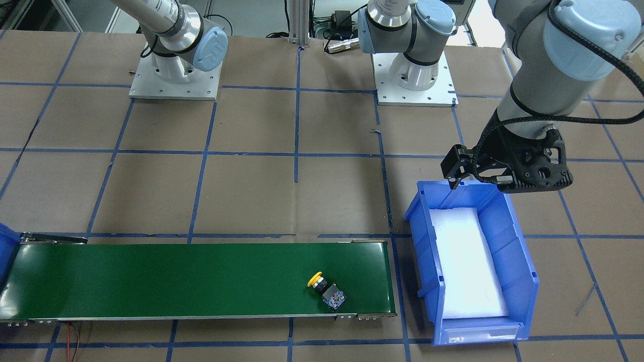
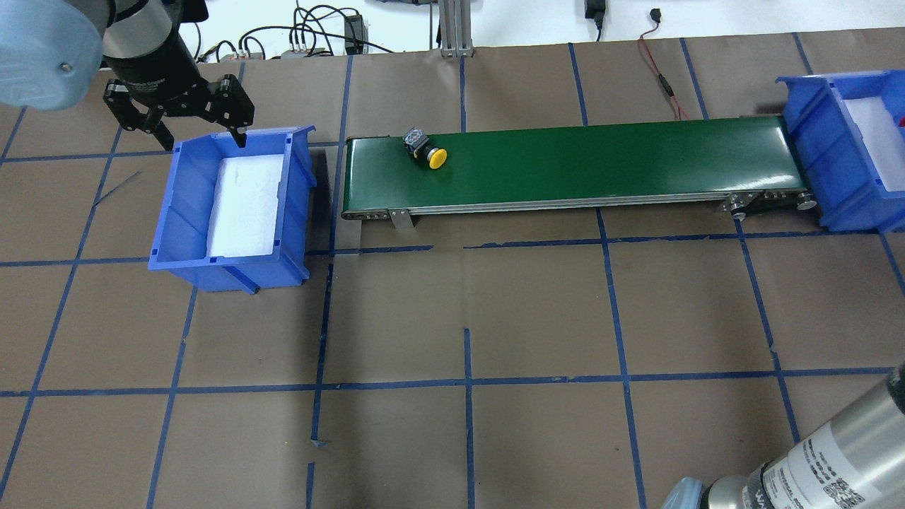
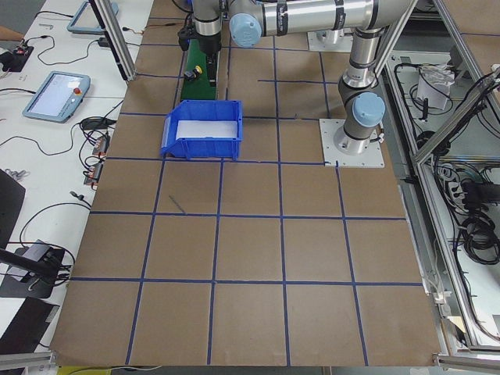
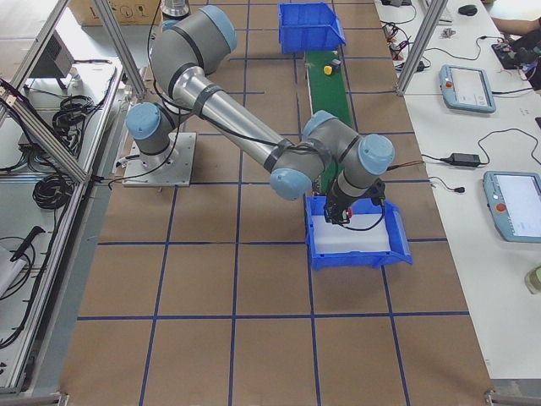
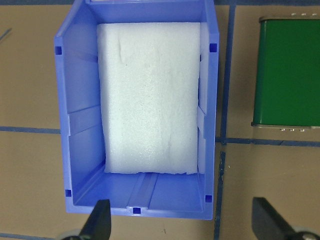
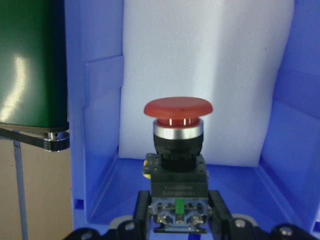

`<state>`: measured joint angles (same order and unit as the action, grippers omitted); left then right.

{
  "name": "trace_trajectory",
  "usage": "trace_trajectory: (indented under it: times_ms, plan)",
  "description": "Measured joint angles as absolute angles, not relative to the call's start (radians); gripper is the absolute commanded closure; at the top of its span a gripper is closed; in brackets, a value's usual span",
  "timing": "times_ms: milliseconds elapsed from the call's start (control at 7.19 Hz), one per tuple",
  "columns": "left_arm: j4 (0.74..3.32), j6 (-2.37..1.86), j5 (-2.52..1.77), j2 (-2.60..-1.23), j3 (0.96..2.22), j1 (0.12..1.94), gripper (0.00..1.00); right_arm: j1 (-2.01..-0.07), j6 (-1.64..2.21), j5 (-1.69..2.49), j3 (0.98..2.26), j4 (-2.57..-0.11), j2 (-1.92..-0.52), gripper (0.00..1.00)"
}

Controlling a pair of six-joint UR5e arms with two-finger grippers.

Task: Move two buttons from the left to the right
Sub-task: 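Lower the red switch into the far blue bin and open the right gripper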

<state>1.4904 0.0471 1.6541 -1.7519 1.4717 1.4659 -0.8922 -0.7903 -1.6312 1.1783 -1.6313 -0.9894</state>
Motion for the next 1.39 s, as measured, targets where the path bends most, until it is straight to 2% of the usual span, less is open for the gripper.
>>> trace_trajectory:
  times_ms: [1112, 1251, 1390]
  plan:
    - [1.493, 0.051, 1.653, -1.733, 1.471, 1.445, 0.0, -0.895, -0.775, -1.633, 1.179, -1.738, -0.869, 0.94]
    - [1.496, 0.054, 1.651, -1.733, 1.472, 1.445, 0.0, -0.896, -0.774, -1.633, 1.178, -1.745, -0.857, 0.9]
    - [1.498, 0.058, 1.649, -1.733, 1.474, 1.446, 0.0, -0.898, -0.773, -1.633, 1.178, -1.75, -0.849, 0.61]
